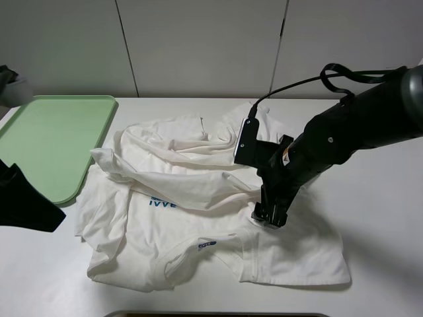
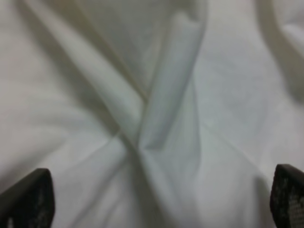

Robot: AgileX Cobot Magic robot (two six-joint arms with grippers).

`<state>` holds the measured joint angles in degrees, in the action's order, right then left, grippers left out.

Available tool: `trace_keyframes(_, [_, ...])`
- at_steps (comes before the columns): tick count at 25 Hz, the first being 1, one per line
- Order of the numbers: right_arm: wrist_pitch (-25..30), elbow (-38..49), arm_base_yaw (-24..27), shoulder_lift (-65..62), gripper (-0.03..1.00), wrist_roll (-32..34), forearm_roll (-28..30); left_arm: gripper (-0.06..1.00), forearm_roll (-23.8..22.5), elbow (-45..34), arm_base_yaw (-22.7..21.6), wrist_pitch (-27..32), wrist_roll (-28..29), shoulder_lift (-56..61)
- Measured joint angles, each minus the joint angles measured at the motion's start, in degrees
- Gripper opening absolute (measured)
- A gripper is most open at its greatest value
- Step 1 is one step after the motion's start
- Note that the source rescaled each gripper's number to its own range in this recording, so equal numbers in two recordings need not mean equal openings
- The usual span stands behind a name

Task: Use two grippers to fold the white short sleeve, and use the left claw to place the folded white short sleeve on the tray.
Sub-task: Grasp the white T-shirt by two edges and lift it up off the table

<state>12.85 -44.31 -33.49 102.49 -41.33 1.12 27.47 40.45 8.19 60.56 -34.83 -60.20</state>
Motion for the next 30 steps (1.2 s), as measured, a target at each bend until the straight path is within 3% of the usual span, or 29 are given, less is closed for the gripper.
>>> trace_keyframes(1, [-0.1,0.0,0.0,0.8,1.00,0.0,0.7,0.96,0.0,0.0,0.0,0.0,0.0,0.0])
trace_keyframes(3, [-0.1,0.0,0.0,2.2,0.87,0.0,2.5,0.96,0.0,0.0,0.0,0.0,0.0,0.0])
trace_keyframes(4, [0.0,0.0,0.0,2.7,0.79,0.0,3.2,0.96,0.0,0.0,0.0,0.0,0.0,0.0])
trace_keyframes(6, [0.2,0.0,0.0,3.3,0.50,0.0,4.5,0.96,0.0,0.0,0.0,0.0,0.0,0.0])
trace_keyframes(7, [0.2,0.0,0.0,3.3,0.50,0.0,4.5,0.96,0.0,0.0,0.0,0.0,0.0,0.0])
trace_keyframes(8, [0.2,0.0,0.0,3.3,0.31,0.0,5.4,0.96,0.0,0.0,0.0,0.0,0.0,0.0])
trace_keyframes(9, [0.2,0.0,0.0,3.3,0.27,0.0,5.9,0.96,0.0,0.0,0.0,0.0,0.0,0.0])
trace_keyframes(17, [0.6,0.0,0.0,3.3,0.22,0.0,7.6,0.96,0.0,0.0,0.0,0.0,0.0,0.0])
trace_keyframes(21, [5.3,0.0,0.0,3.2,0.21,0.0,12.0,0.96,0.0,0.0,0.0,0.0,0.0,0.0])
trace_keyframes(30, [10.7,-0.9,0.0,2.0,0.21,1.3,14.8,0.96,0.0,0.0,0.0,0.0,-0.1,0.0])
